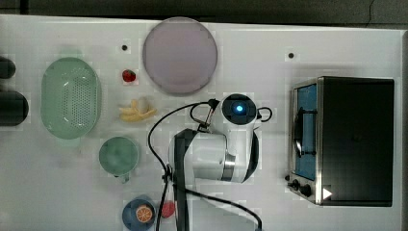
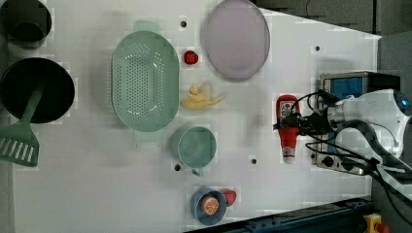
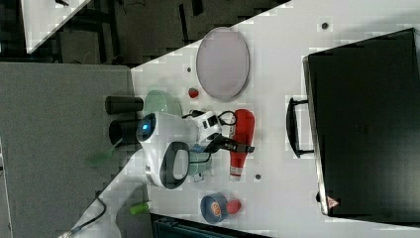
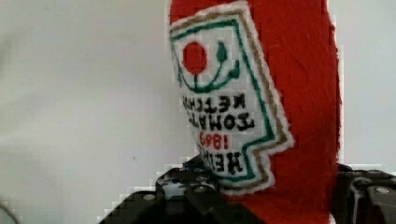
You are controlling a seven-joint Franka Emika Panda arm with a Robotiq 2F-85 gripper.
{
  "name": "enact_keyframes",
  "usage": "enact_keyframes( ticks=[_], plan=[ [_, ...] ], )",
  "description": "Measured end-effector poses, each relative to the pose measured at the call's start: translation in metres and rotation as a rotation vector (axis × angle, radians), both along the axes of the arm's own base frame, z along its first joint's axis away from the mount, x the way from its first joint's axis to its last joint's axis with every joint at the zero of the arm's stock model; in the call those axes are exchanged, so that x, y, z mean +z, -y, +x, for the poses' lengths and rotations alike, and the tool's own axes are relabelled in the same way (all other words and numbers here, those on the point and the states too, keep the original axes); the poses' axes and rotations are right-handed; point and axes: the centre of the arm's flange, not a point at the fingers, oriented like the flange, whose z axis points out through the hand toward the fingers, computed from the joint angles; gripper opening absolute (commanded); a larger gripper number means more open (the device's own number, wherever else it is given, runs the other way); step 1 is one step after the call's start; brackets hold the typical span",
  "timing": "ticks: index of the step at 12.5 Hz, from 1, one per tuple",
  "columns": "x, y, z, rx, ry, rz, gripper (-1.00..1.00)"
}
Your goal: Pick ketchup from plate and place it on table.
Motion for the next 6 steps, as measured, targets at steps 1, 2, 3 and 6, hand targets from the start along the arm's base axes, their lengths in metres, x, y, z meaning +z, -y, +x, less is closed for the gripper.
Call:
enact_keyframes(
  ticks=[1,2,3,6],
  plan=[
    [-0.007,-0.001,0.003,0.001,0.017,0.002,0.57],
    [-0.013,-0.003,0.004,0.001,0.03,0.004,0.79],
    [-0.013,-0.005,0.005,0.003,0.033,0.005,0.99],
    [0.003,-0.007,0.01,0.008,0.061,0.0,1.0]
  ],
)
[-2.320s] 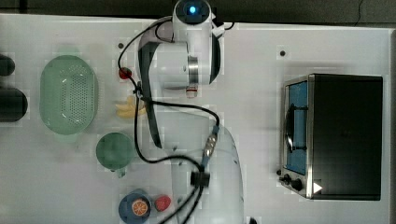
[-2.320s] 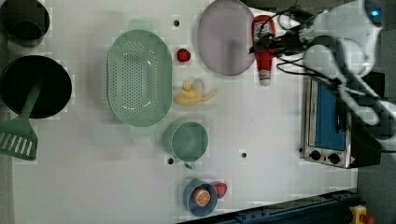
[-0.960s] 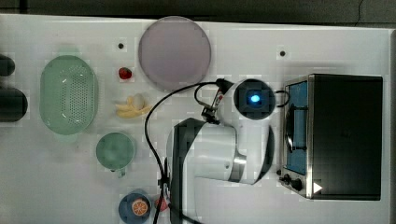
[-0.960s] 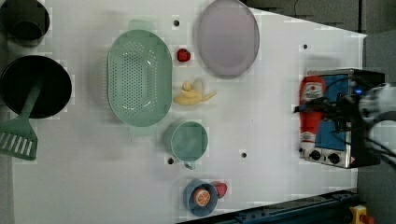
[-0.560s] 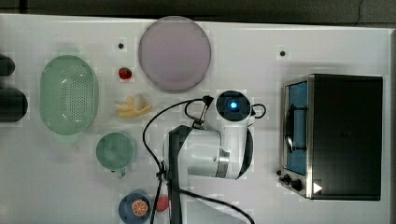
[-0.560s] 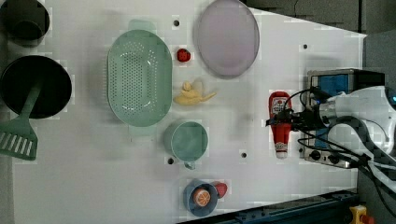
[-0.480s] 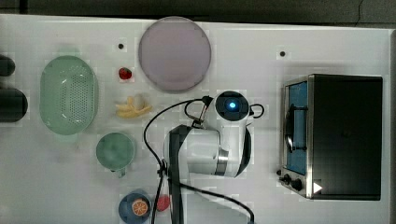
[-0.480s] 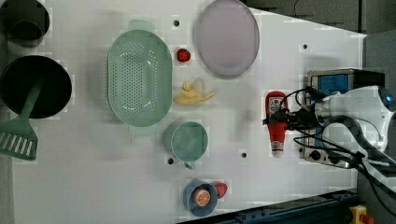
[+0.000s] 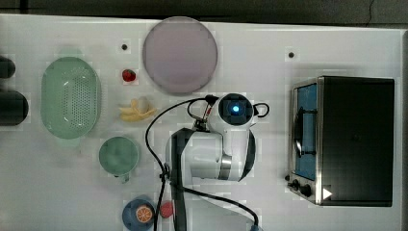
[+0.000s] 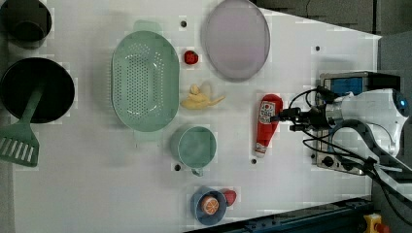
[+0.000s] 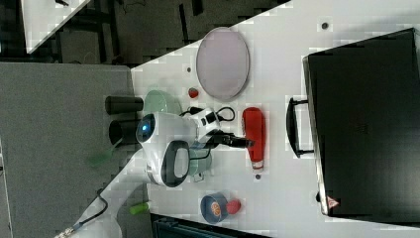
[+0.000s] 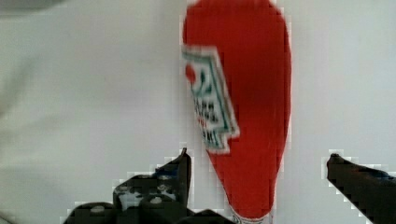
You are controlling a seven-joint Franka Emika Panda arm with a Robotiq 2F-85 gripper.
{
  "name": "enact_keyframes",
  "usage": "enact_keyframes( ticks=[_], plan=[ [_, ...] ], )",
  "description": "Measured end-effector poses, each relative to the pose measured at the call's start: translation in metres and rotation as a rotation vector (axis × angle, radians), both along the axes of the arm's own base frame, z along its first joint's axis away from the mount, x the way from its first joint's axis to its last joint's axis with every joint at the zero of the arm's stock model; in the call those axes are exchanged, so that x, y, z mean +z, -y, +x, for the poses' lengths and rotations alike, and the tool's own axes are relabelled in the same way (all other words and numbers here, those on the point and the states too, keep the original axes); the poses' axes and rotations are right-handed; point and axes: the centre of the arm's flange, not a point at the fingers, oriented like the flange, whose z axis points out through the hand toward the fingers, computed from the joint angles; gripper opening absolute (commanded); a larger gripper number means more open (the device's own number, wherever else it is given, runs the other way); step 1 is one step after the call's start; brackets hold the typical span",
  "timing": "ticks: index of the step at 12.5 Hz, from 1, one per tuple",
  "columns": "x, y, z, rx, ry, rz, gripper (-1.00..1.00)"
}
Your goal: Pick ketchup from plate and place it on table.
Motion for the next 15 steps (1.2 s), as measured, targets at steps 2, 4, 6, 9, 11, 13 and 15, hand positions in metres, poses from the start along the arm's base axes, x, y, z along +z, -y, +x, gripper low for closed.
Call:
enact_keyframes(
  ticks=[2,4,6,9,11,13,15],
  plan=[
    [0.021,0.002,0.006,-0.005,0.035,-0.01,1.0],
    [0.055,0.004,0.019,-0.034,0.047,-0.018,1.0],
    [0.108,0.004,0.035,-0.116,0.066,-0.035,1.0],
    [0.223,0.002,0.052,-0.304,0.116,-0.067,1.0],
    [0.303,-0.003,0.054,-0.383,0.186,-0.079,1.0],
    [0.367,-0.012,0.047,-0.412,0.221,-0.079,1.0],
    [0.397,-0.018,0.035,-0.43,0.187,-0.081,1.0]
  ],
)
